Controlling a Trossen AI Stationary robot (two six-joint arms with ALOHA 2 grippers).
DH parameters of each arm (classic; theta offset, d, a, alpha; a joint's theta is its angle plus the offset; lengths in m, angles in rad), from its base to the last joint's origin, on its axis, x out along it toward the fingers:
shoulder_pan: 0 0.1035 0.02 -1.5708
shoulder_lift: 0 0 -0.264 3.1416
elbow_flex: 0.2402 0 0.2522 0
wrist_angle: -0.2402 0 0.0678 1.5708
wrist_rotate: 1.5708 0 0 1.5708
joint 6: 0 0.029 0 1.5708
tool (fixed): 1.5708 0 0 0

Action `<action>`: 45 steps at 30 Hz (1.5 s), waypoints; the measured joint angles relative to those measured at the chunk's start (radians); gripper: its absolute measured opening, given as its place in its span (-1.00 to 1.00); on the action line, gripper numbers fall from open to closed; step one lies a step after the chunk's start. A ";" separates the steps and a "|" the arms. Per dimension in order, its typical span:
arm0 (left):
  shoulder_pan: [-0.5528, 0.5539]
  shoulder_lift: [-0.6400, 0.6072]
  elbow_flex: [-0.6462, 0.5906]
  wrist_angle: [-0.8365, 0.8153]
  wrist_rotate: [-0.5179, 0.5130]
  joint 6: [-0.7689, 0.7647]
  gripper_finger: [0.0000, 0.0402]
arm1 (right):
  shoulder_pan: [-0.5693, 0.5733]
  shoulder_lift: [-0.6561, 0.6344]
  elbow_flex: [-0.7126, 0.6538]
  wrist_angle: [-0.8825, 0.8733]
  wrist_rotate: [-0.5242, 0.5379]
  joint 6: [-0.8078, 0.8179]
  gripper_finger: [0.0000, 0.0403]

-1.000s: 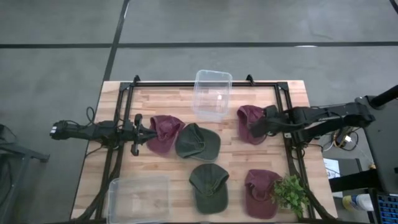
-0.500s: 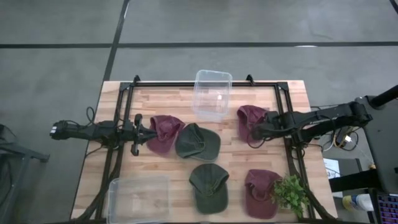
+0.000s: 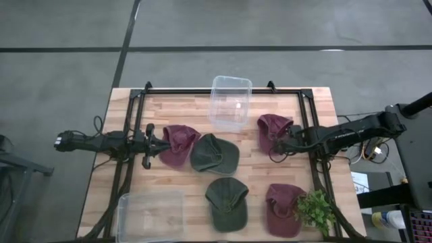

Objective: Pick & Place hat
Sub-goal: Put the top right red cap into the top transparent bin

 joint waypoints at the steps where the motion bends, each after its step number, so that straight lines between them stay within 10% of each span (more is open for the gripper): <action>1: 0.000 0.000 0.000 0.000 0.000 0.000 -0.70 | 0.000 0.000 -0.011 0.015 0.001 0.000 -0.15; 9: 0.000 0.000 0.000 0.000 0.000 0.000 -0.70 | 0.000 0.000 -0.063 0.104 0.030 -0.034 -0.28; 18: -0.001 0.000 0.000 0.000 0.000 0.000 -0.70 | 0.000 0.000 -0.059 0.140 0.097 -0.103 -0.90; 45: 0.000 0.002 0.000 0.000 0.000 0.000 -0.70 | 0.001 -0.058 0.356 -0.362 0.257 -0.012 -0.94</action>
